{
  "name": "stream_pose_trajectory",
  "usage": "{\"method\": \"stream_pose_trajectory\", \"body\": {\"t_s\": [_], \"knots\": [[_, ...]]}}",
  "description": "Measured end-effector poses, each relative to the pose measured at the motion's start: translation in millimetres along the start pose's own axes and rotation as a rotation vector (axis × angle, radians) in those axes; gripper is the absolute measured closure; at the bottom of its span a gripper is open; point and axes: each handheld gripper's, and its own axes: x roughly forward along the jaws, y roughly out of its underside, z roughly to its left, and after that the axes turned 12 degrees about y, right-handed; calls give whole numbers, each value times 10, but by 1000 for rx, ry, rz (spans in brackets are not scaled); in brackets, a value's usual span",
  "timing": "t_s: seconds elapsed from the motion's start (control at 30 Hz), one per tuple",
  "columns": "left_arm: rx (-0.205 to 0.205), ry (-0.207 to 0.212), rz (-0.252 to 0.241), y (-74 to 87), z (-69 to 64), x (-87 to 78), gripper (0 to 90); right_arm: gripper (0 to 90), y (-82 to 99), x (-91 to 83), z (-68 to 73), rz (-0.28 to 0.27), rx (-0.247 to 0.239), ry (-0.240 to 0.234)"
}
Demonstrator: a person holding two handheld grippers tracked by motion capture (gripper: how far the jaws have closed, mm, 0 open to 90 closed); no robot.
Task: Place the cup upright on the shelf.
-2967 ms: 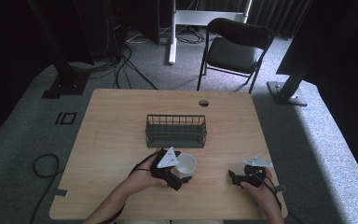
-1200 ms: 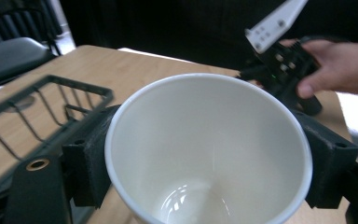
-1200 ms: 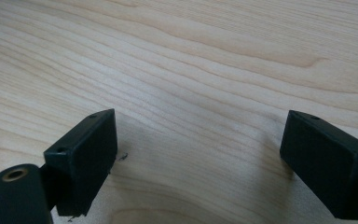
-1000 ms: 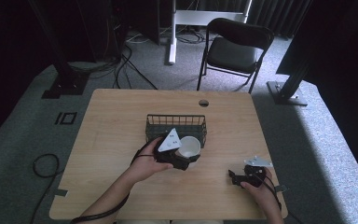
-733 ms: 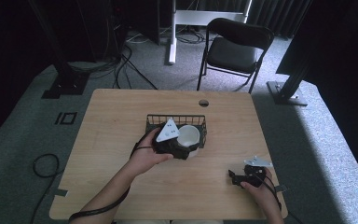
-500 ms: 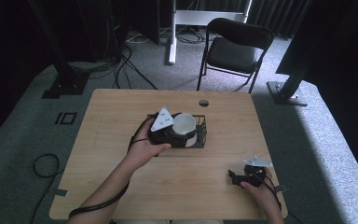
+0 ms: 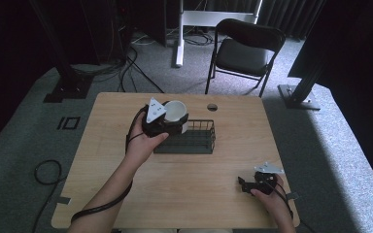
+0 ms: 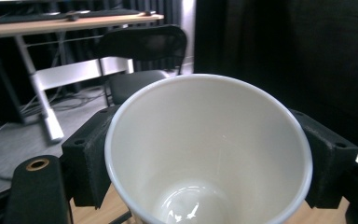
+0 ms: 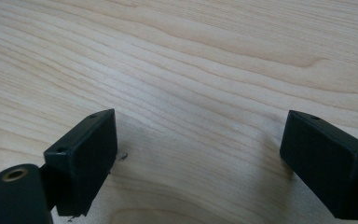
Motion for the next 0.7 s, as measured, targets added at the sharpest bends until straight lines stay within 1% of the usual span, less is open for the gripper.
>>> {"method": "stream_pose_trajectory", "body": {"t_s": [0.07,0.1,0.13,0.17,0.23,0.27,0.3,0.37,0.4,0.43,0.47,0.5,0.53,0.57,0.7], "knots": [[-12,-20,7,31,37,24,202,106,0,0,0,0,0,0],[-8,-26,13,45,54,36,201,106,0,0,0,0,0,0],[-19,-28,15,57,70,52,202,106,0,0,0,0,0,0],[-31,-40,12,70,87,67,201,106,0,0,0,0,0,0],[-30,-47,20,83,101,83,201,106,0,0,0,0,0,0],[-47,-59,25,121,124,121,202,106,0,0,0,0,0,0],[-48,-67,31,144,131,143,202,106,0,0,0,0,0,0],[-53,-69,34,167,145,167,202,106,0,0,0,0,0,0],[-70,-71,52,216,171,205,202,106,0,0,0,0,0,0],[-60,-86,61,241,181,223,201,106,0,-1,1,0,1,0],[-60,-92,72,265,193,241,202,106,0,-1,1,0,1,0],[-60,-92,72,265,193,241,201,106,0,-1,1,0,1,0],[-83,-99,80,309,215,266,201,106,0,-1,0,0,0,0],[-83,-99,80,309,215,266,202,106,0,-1,0,0,0,0],[-92,-106,93,407,234,335,201,106,0,-1,0,0,0,0]]}}
